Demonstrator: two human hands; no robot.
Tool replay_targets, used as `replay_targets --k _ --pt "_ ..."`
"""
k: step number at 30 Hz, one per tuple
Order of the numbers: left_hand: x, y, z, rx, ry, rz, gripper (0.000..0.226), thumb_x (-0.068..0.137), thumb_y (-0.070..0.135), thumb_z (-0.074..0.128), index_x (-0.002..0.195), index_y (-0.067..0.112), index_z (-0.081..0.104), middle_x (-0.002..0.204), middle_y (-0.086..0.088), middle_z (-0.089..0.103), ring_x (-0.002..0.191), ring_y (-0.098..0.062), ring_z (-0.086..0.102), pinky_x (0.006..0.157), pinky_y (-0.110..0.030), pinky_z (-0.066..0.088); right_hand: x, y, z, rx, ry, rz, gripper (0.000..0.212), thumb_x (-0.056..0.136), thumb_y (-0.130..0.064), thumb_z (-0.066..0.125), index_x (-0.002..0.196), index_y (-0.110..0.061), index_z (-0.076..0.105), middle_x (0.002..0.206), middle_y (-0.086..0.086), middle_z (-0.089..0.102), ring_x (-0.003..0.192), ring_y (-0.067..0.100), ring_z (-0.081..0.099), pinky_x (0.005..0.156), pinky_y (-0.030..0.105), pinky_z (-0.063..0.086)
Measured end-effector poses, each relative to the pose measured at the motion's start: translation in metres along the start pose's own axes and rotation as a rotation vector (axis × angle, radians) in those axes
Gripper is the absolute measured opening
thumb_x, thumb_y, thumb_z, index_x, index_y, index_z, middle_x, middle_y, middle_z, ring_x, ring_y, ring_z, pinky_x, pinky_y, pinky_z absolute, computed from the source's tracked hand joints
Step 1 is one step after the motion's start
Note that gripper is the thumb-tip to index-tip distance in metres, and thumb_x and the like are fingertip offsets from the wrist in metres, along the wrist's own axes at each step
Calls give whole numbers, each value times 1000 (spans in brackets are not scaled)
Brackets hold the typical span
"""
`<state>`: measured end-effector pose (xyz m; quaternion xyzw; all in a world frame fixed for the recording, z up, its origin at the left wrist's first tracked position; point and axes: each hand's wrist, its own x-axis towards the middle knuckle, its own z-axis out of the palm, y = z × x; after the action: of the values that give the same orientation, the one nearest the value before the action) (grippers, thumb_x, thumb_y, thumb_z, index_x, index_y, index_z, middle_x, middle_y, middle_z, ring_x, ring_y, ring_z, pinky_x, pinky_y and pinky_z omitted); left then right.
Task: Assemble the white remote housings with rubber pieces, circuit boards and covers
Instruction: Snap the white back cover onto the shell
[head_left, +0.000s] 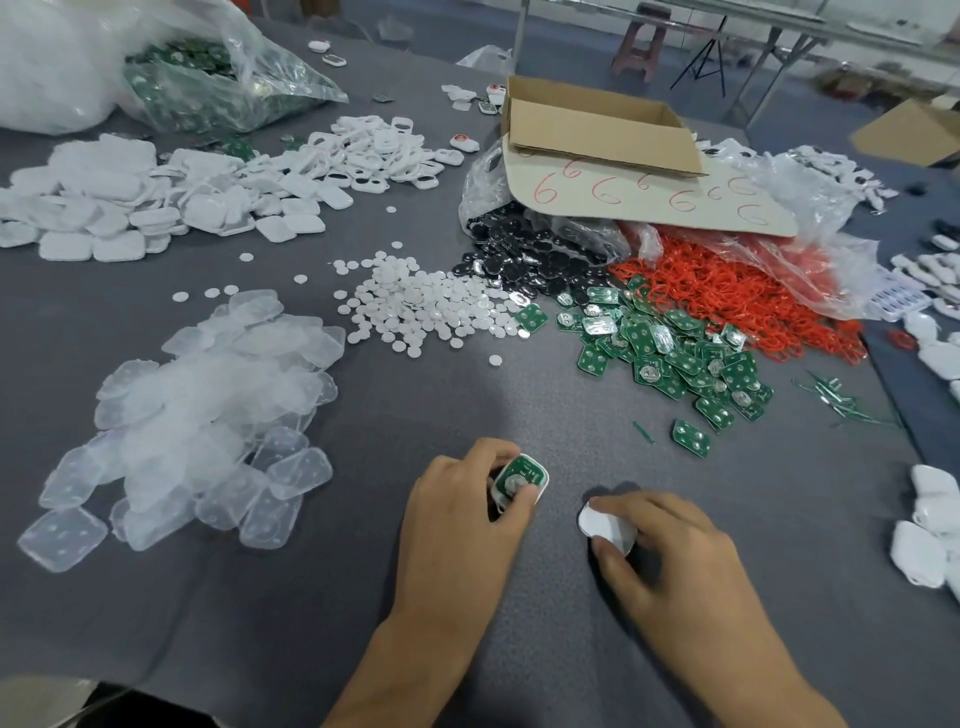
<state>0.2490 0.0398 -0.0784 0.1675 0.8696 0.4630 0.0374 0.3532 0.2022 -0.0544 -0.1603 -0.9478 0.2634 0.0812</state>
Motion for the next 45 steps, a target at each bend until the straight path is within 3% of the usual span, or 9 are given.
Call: replay_targets --k 5,9,14,22,28,31,36,41,45 --pt "1 -5 -2 -94 -34 -6 41 82 45 79 119 45 62 102 21 66 101 2 56 90 -23 48 1 1 -2 -11 5 -28 31 79 -14 81 106 -29 75 103 -18 68 99 9 62 89 11 40" --pt "-2 -5 -1 -37 7 49 63 74 54 83 129 38 57 115 25 53 109 -1 48 94 -18 40 10 -2 -6 -13 36 -102 35 79 -15 81 108 -33 71 103 -32 62 93 -6 56 88 6 39" --pt "-5 -5 0 65 52 145 43 76 39 84 108 40 54 96 26 53 99 -3 45 84 -17 42 27 -7 -10 -20 43 -219 35 82 -15 79 110 -33 69 107 -38 57 99 -6 55 92 11 42" --pt "1 -17 -12 -32 -140 114 66 81 32 81 136 44 46 116 21 60 113 7 47 91 3 28 47 -20 -8 -50 -163 -415 30 91 -19 72 120 -27 70 119 -17 63 113 2 54 101 12 36" --pt "6 -21 -14 -22 -145 138 71 79 39 80 142 36 46 108 25 59 109 0 48 90 -1 32 61 -30 -1 -68 -300 -529 24 99 -25 60 118 -16 71 120 -7 65 115 12 56 102 18 37" --pt "7 -24 -14 -43 -133 134 72 78 35 83 140 37 47 107 24 62 109 1 50 91 -6 37 65 -32 0 -59 -310 -544 25 97 -25 58 112 -13 74 115 -3 69 110 14 59 99 14 36" --pt "9 -26 -14 -75 -167 77 73 78 38 84 138 46 43 113 20 61 113 3 49 92 -6 38 73 -36 0 -128 -301 -572 16 83 -11 77 99 -11 78 97 1 75 92 21 64 84 20 42" --pt "11 -24 -15 -106 -172 55 69 77 37 87 135 40 50 112 19 65 113 7 48 92 -8 40 77 -42 -2 -267 -363 -609 17 76 -7 75 79 -22 68 80 -11 65 81 9 48 71 24 43" --pt "11 -24 -17 -105 -182 55 66 73 31 89 129 41 55 109 21 65 111 8 48 89 -7 37 67 -41 0 -345 -353 -559 23 78 -11 72 87 -29 61 81 -14 57 80 9 46 64 26 44"
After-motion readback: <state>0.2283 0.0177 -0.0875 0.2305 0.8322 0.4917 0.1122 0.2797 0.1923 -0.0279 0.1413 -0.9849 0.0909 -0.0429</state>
